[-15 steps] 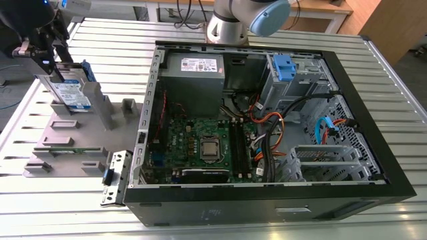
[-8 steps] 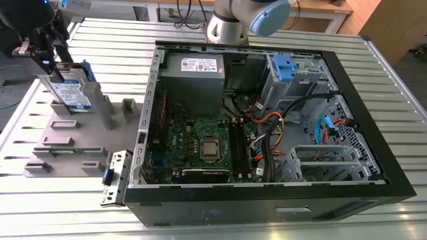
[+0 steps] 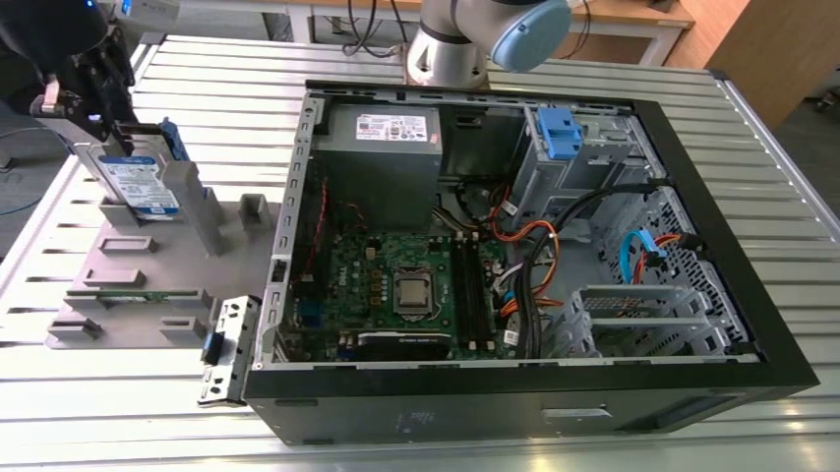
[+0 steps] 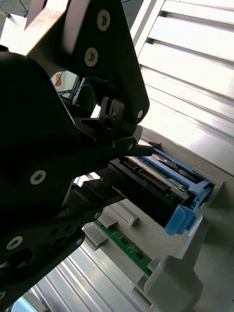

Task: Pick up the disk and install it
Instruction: 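Pick up the disk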

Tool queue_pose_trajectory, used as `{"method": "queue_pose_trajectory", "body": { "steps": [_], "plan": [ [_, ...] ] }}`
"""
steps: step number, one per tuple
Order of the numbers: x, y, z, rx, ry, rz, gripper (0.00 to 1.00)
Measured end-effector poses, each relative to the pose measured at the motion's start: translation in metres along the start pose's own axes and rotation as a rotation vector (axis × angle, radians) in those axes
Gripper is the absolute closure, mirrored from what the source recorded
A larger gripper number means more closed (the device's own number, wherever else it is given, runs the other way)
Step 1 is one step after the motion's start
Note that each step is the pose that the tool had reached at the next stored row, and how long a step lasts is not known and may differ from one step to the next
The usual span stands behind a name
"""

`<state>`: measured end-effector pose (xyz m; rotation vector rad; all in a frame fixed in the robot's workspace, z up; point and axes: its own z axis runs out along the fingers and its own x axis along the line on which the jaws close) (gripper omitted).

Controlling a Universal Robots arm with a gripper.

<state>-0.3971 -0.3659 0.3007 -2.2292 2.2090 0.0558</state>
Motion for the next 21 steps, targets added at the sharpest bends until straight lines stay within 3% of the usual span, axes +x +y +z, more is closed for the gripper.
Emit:
{"method": "queue_pose_trajectory", "body": {
  "steps": [5, 10, 21],
  "plan": [
    [0.0002, 0.0, 0.0, 0.0003, 0.0004, 0.013, 0.55],
    [0.0004, 0.0, 0.0002, 0.0015, -0.0005, 0.054, 0.55],
    [0.0006, 0.0, 0.0008, 0.002, 0.0007, 0.077, 0.55]
  ]
}}
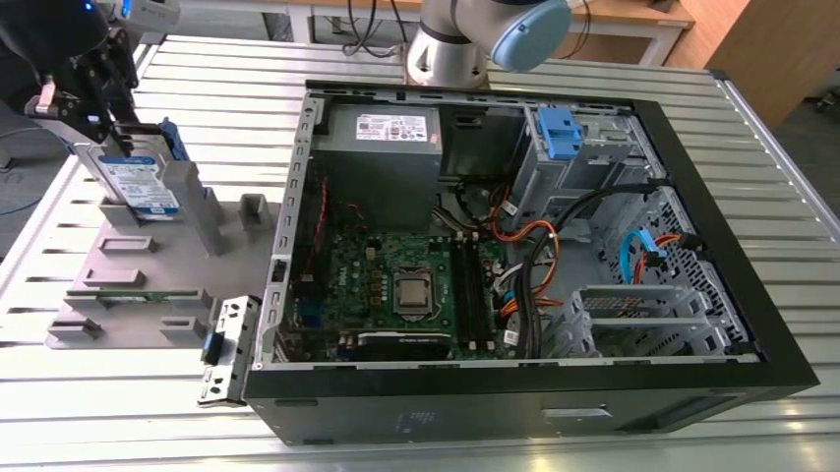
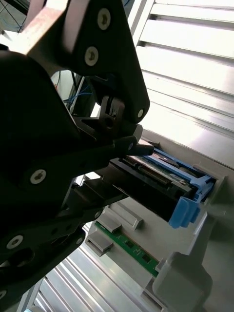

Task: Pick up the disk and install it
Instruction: 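Pick up the disk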

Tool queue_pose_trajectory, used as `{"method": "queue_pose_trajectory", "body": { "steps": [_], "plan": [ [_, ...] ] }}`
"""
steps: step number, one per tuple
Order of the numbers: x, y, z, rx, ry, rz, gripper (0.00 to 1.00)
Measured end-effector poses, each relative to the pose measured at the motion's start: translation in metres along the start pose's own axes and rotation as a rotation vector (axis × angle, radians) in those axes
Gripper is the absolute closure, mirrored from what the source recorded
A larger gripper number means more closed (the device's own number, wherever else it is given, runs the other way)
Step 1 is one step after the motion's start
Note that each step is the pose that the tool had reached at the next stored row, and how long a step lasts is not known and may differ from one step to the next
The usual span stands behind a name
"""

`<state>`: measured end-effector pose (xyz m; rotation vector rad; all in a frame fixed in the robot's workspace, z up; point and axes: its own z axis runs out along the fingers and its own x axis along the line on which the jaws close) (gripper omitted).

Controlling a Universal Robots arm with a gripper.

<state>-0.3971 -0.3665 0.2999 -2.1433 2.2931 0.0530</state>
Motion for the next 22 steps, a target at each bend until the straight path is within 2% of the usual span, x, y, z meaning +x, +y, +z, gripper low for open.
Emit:
{"method": "queue_pose_trajectory", "body": {
  "steps": [8, 11, 12, 22],
  "plan": [
    [0.0, 0.0, 0.0, 0.0, -0.0001, 0.0, 0.55],
    [0.0, -0.0001, 0.0, 0.0001, -0.0001, 0.0, 0.57],
    [0.0, 0.0, 0.0, 0.0001, -0.0001, 0.0, 0.64],
    [0.0, 0.0, 0.0, 0.0, -0.0001, 0.001, 0.65]
  ]
}}
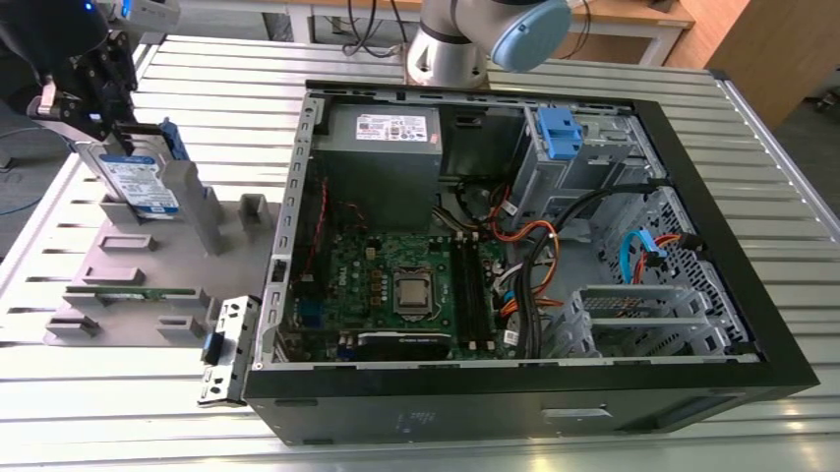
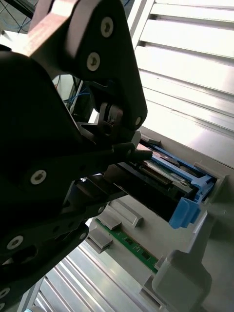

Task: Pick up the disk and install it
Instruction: 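Pick up the disk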

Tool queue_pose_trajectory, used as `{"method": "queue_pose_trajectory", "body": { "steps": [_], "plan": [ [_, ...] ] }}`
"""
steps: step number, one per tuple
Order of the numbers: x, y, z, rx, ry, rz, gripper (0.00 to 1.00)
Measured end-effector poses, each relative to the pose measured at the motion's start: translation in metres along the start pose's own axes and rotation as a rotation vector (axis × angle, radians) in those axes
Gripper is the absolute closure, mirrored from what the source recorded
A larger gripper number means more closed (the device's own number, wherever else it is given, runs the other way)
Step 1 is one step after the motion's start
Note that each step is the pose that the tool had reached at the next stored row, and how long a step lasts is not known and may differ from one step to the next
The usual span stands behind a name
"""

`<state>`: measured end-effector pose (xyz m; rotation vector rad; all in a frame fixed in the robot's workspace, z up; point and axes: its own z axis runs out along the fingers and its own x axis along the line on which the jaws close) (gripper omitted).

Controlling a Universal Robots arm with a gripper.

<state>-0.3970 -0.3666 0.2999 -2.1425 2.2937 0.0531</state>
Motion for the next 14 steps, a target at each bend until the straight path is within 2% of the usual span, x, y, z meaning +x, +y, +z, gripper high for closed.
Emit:
{"method": "queue_pose_trajectory", "body": {
  "steps": [7, 11, 14],
  "plan": [
    [0.0, 0.0, 0.0002, -0.0001, 0.0001, -0.002, 0.65],
    [0.0001, -0.0001, 0.0008, -0.0026, 0.0041, -0.032, 0.65],
    [0.0001, 0.0, 0.0008, -0.0027, 0.0047, -0.033, 0.65]
  ]
}}
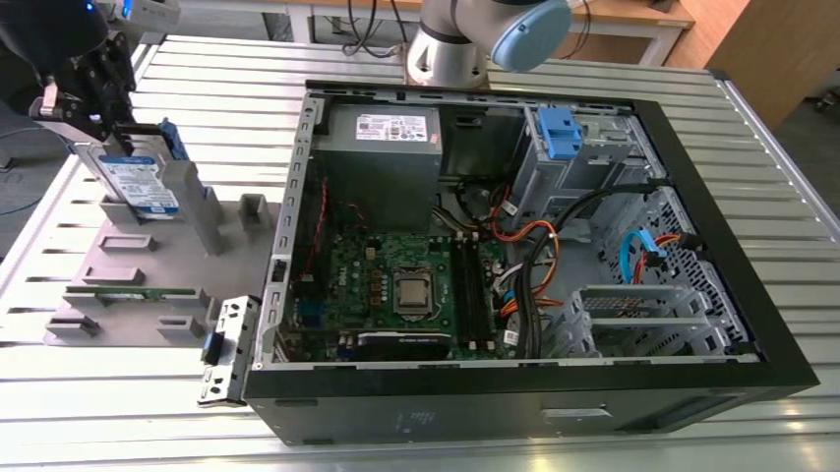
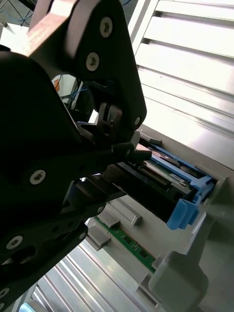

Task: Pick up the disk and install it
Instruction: 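Pick up the disk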

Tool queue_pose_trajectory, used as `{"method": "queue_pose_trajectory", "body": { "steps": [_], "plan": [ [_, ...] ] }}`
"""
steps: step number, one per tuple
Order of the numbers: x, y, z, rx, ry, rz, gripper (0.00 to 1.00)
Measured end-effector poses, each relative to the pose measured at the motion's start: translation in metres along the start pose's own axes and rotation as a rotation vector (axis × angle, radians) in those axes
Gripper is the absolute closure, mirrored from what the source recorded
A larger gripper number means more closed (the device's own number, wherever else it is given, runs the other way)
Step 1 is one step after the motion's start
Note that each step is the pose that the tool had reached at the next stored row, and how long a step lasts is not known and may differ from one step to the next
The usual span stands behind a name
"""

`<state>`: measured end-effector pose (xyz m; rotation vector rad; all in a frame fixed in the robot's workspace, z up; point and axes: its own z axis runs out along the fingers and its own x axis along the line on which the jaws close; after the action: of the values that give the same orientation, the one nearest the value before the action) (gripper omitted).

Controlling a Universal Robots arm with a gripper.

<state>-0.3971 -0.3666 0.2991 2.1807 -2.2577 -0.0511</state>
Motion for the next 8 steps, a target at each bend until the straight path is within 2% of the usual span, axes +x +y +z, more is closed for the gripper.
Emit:
{"method": "queue_pose_trajectory", "body": {
  "steps": [8],
  "plan": [
    [0.0, 0.0, 0.0001, 0.0001, -0.0001, 0.0, 0.65]
  ]
}}
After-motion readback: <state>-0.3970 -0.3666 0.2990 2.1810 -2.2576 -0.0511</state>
